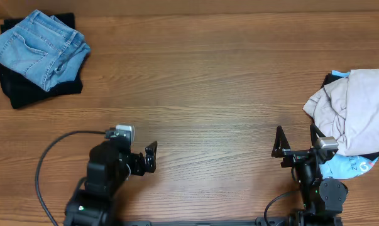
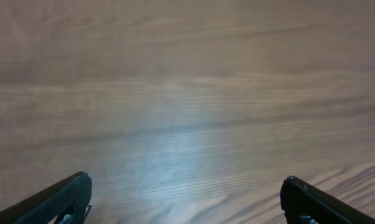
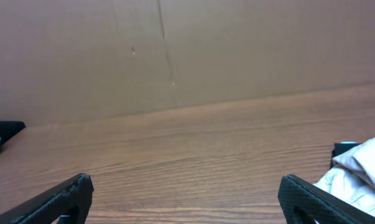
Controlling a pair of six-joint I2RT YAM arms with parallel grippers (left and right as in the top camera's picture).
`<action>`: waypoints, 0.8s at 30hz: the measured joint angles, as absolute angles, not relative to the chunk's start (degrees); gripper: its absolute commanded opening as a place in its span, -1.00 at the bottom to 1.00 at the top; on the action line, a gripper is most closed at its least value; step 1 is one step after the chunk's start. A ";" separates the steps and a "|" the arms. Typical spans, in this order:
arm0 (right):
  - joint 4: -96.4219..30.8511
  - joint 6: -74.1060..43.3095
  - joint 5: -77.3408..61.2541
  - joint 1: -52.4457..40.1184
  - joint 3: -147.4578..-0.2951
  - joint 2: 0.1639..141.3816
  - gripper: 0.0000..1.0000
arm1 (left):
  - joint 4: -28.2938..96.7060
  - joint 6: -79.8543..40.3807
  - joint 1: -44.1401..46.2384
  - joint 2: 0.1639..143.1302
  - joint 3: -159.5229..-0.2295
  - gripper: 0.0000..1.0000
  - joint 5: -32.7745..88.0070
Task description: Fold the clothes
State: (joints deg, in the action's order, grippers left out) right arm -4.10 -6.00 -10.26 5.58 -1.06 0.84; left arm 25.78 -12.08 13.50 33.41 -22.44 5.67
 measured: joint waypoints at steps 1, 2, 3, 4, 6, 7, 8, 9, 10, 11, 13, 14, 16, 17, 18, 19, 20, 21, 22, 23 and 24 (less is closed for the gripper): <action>-4.10 -5.98 -10.24 5.61 -1.06 0.84 1.00 | 23.11 -12.05 13.34 31.97 -19.46 1.00 5.50; -4.03 -6.00 -10.22 5.58 -1.06 0.86 1.00 | 20.95 -12.03 12.95 29.52 -16.91 1.00 5.43; -4.10 -6.02 -10.24 5.61 -1.06 0.84 1.00 | 20.69 -12.05 12.45 26.85 -15.35 1.00 5.30; -4.10 -6.00 -10.22 5.58 -1.06 0.84 1.00 | 20.53 -12.03 11.77 23.92 -13.91 1.00 5.30; -4.05 -5.96 -10.24 5.58 -1.06 0.84 1.00 | 20.80 -12.03 10.11 20.21 -12.71 1.00 5.30; -4.10 -5.96 -10.24 5.58 -1.06 0.84 1.00 | 21.39 -12.01 9.23 19.05 -12.60 1.00 5.30; -4.10 -5.98 -10.26 5.58 -1.06 0.84 1.00 | 21.91 -12.01 7.81 17.26 -12.25 1.00 5.30; -4.03 -5.98 -10.24 5.58 -1.06 0.84 1.00 | 22.17 -12.01 6.52 15.44 -11.86 1.00 5.32; -4.08 -5.98 -10.24 5.58 -1.06 0.84 1.00 | 22.46 -12.01 5.69 14.00 -11.42 1.00 5.32; -4.10 -5.98 -10.24 5.58 -1.06 0.84 1.00 | 22.31 -11.94 4.69 11.31 -10.28 1.00 5.96; -4.05 -6.00 -10.22 5.58 -1.06 0.80 1.00 | 22.31 -11.90 3.99 6.33 -7.40 1.00 6.46; -4.10 -6.00 -10.24 5.58 -1.06 0.78 1.00 | 22.28 -11.90 3.99 5.10 -6.90 1.00 6.90; -4.10 -5.98 -10.22 5.58 -1.06 0.80 1.00 | 21.67 -11.88 3.99 3.07 -6.90 1.00 7.38; -4.08 -5.98 -10.24 5.58 -1.06 0.78 1.00 | 21.21 -11.88 3.99 2.37 -6.87 1.00 7.51; -4.10 -5.98 -10.24 5.58 -1.06 0.78 1.00 | 19.77 -11.86 3.92 1.52 -6.76 1.00 7.73; -4.14 -6.00 -10.24 5.58 -1.06 0.78 1.00 | 17.82 -11.88 3.60 1.13 -6.74 1.00 7.90; -4.10 -5.98 -10.24 5.58 -1.06 0.78 1.00 | 15.57 -11.88 3.05 0.99 -6.68 1.00 7.92; -4.12 -5.98 -10.24 5.58 -1.06 0.80 1.00 | 12.99 -11.77 2.39 0.95 -6.63 1.00 7.92; -4.08 -5.98 -10.24 5.58 -1.06 0.78 1.00 | 9.47 -11.51 1.52 0.91 -6.59 1.00 7.94; -4.08 -5.98 -10.24 5.58 -1.06 0.78 1.00 | 7.90 -11.40 0.95 0.86 -6.55 1.00 7.94; -4.10 -5.98 -10.24 5.58 -1.06 0.78 1.00 | 6.42 -11.14 0.38 0.86 -6.37 1.00 7.94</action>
State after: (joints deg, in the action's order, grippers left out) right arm -4.10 -5.98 -10.24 5.58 -1.06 0.78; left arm 6.42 -11.14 0.38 0.86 -6.37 7.94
